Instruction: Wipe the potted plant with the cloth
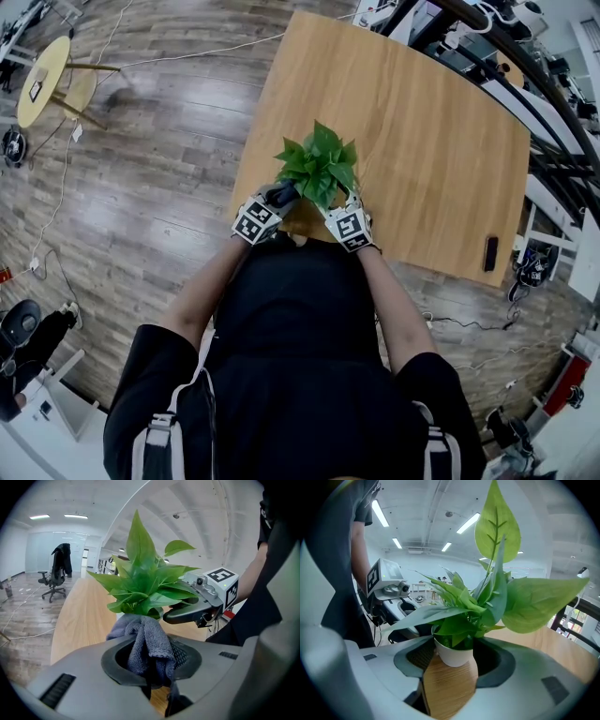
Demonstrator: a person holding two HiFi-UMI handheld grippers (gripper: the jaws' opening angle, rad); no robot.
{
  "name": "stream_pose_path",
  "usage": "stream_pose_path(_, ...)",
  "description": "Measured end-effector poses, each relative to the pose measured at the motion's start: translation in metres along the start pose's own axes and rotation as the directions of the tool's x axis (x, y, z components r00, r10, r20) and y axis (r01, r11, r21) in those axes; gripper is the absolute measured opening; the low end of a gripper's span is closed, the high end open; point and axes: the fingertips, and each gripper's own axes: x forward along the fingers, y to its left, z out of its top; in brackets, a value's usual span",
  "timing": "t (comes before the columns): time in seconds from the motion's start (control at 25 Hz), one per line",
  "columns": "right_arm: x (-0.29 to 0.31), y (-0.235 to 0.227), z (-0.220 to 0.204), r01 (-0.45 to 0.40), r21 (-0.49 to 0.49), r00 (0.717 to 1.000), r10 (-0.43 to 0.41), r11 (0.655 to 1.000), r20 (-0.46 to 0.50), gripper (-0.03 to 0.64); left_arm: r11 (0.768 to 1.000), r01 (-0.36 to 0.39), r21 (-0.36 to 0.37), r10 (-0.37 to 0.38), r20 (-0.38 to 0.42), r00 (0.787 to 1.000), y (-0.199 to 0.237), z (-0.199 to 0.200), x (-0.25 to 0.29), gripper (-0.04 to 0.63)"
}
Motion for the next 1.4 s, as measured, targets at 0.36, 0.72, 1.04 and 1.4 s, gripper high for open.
stream_pose_path(0.36,-0.009,0.029,0.001,-0.016,-0.008,1.000,0.016,1.000,-0.007,0.244,0.995,-0.068,-0.070,0.070,0.028,0.997,0.022,0.003,-0.006,0.115)
stream_pose_path(0.72,-0.024,0.007,-0.022,0.067,0.000,0.997,-0.067,0.998,-0.037,0.244,0.993,-0.108,-0.043,0.108,0.000,0.994,0.029,0.003,-0.003,0.115)
stream_pose_path(1.04,-0.005,0.002,-0.015,0.000,-0.100,0.997,-0.008,0.995,-0.076,0.244,0.994,-0.103,-0.023,0.103,-0.007,0.995,0.027,0.004,-0.002,0.115)
stream_pose_path(1.4,-0.006,-0.006,-0.013,0.034,-0.040,0.998,-0.036,0.999,-0.059,0.244,0.999,-0.034,-0.033,0.034,-0.013,0.999,0.009,0.005,0.002,0.115)
